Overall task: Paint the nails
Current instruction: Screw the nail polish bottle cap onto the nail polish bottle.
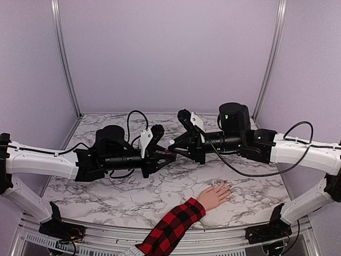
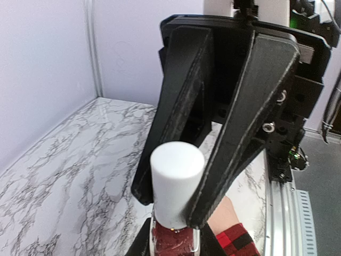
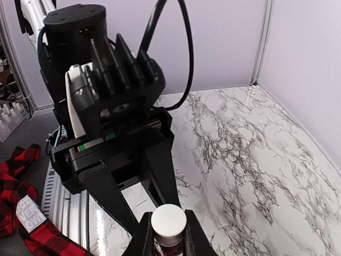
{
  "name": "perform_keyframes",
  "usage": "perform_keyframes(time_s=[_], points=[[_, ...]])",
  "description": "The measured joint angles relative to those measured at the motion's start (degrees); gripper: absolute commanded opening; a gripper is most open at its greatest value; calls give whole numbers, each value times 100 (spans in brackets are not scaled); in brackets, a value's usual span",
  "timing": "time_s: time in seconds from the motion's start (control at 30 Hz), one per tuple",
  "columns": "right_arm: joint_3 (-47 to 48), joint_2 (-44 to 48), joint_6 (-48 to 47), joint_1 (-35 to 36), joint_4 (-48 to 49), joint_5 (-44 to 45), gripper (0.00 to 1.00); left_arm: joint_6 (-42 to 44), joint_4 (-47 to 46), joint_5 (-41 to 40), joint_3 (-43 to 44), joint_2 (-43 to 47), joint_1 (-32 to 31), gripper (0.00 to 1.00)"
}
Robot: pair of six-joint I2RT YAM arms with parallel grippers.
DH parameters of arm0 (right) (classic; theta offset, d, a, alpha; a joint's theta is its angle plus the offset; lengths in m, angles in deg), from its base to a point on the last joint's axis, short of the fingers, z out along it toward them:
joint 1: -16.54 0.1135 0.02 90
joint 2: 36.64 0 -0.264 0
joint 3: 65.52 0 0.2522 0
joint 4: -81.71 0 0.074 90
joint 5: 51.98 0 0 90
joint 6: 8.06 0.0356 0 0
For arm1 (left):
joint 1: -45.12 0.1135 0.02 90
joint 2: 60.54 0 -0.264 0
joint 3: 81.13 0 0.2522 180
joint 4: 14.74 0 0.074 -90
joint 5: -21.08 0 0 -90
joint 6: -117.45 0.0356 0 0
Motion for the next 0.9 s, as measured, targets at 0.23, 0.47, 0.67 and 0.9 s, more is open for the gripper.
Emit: perform_keyframes(time_s=[0.23,0.47,0.67,0.9], points=[[-157,-109,678,76,660,940,14,-81,-151,-968,2,-61,-39,0],[-328,-118,955,57,651,1292,40,-162,-367,-1386,2,-155,66,0],[-586,186,831,26,407,1071,53,-153,-605,-413,2,-144,199,0],[-608,807,356,26,310,424,54,13,-570,1233,2,-114,197,0]])
